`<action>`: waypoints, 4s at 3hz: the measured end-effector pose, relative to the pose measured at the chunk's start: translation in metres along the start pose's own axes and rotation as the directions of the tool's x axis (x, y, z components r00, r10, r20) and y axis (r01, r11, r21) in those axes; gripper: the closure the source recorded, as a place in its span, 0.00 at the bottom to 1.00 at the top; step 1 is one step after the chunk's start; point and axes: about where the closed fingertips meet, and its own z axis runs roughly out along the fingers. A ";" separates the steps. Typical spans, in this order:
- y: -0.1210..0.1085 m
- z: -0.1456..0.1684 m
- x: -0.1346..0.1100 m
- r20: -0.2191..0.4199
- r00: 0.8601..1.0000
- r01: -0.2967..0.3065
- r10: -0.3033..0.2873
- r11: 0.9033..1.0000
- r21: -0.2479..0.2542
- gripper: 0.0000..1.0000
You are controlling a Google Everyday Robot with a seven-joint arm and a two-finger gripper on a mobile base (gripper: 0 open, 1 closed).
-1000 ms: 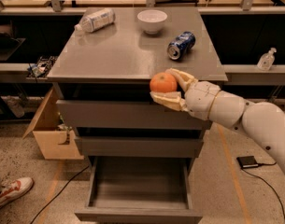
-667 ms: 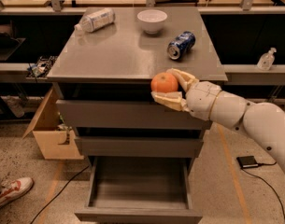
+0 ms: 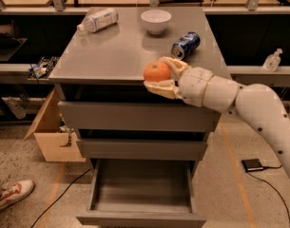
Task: Pick orange from bottom drawer and place on counter
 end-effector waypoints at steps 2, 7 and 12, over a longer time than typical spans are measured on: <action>-0.011 0.054 -0.013 -0.023 0.999 0.038 -0.039 0.999 -0.037 1.00; -0.038 0.203 0.002 -0.013 0.988 -0.153 0.153 0.978 -0.144 1.00; -0.044 0.249 0.019 -0.004 0.971 -0.238 0.240 0.960 -0.145 0.68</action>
Offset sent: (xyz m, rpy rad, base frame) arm 0.0607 0.0625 0.0150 -0.0676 0.0013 0.0332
